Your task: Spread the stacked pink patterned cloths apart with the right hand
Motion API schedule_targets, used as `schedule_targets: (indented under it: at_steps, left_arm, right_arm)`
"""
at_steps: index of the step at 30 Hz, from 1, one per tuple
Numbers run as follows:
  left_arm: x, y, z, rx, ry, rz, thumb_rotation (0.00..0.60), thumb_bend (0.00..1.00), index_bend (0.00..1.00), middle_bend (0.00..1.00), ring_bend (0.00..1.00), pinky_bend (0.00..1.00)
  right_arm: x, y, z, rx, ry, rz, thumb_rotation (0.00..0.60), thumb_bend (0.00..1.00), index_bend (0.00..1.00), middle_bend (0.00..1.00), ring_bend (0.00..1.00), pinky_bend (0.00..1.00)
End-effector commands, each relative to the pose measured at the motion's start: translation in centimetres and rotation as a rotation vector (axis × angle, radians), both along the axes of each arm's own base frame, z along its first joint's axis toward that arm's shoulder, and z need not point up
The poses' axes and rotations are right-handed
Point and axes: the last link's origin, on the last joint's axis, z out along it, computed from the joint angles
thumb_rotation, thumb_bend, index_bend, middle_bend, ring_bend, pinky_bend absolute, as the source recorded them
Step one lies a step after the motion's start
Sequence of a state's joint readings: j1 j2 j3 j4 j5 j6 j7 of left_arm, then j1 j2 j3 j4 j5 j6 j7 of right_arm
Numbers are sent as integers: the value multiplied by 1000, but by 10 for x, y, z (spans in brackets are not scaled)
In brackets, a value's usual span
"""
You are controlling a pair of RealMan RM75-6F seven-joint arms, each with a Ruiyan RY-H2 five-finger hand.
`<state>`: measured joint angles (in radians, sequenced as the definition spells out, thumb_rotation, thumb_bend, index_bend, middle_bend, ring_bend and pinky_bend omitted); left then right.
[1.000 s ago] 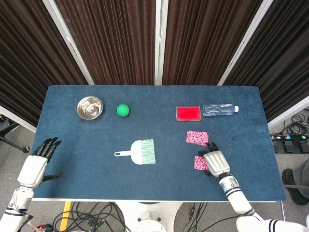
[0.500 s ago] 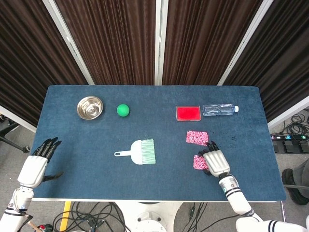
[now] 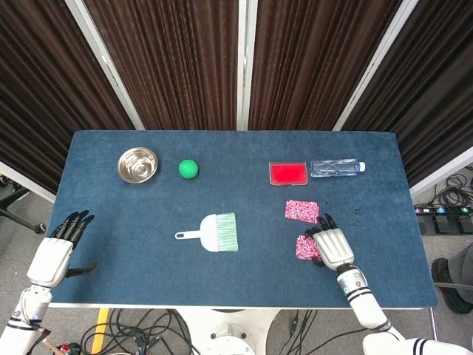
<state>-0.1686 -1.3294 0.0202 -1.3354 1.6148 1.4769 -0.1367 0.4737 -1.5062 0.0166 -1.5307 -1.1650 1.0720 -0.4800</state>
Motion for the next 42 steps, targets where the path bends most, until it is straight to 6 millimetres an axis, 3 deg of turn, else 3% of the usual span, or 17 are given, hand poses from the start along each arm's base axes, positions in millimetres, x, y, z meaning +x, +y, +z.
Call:
schedule_targets:
  at_steps: [1, 7, 12, 24, 33, 42]
  left_arm:
    - [0, 0, 0, 0, 2, 1, 600, 0, 81, 45, 29, 227]
    - [0, 0, 0, -1, 3, 2, 600, 0, 81, 44, 29, 227]
    - [0, 0, 0, -3, 3, 2, 600, 0, 81, 45, 29, 227]
    - [6, 1, -4, -11, 13, -11, 600, 0, 80, 45, 29, 227]
    - [7, -2, -6, -17, 29, -12, 600, 0, 81, 44, 29, 227]
    - [5, -3, -7, -23, 33, -9, 600, 0, 81, 45, 29, 227]
  right_arm:
    - [0, 0, 0, 0, 0, 0, 600, 160, 385, 435, 86, 0]
    - [-1, -1, 4, -15, -4, -3, 600, 161, 385, 435, 86, 0]
    - [-10, -4, 21, -71, -13, -32, 600, 161, 385, 435, 86, 0]
    - [-60, -2, 63, -194, 27, -143, 600, 163, 385, 435, 86, 0]
    - [-96, 11, 63, -201, 42, -226, 600, 164, 386, 434, 86, 0]
    - [-104, 14, 53, -175, 23, -244, 600, 135, 364, 396, 81, 0]
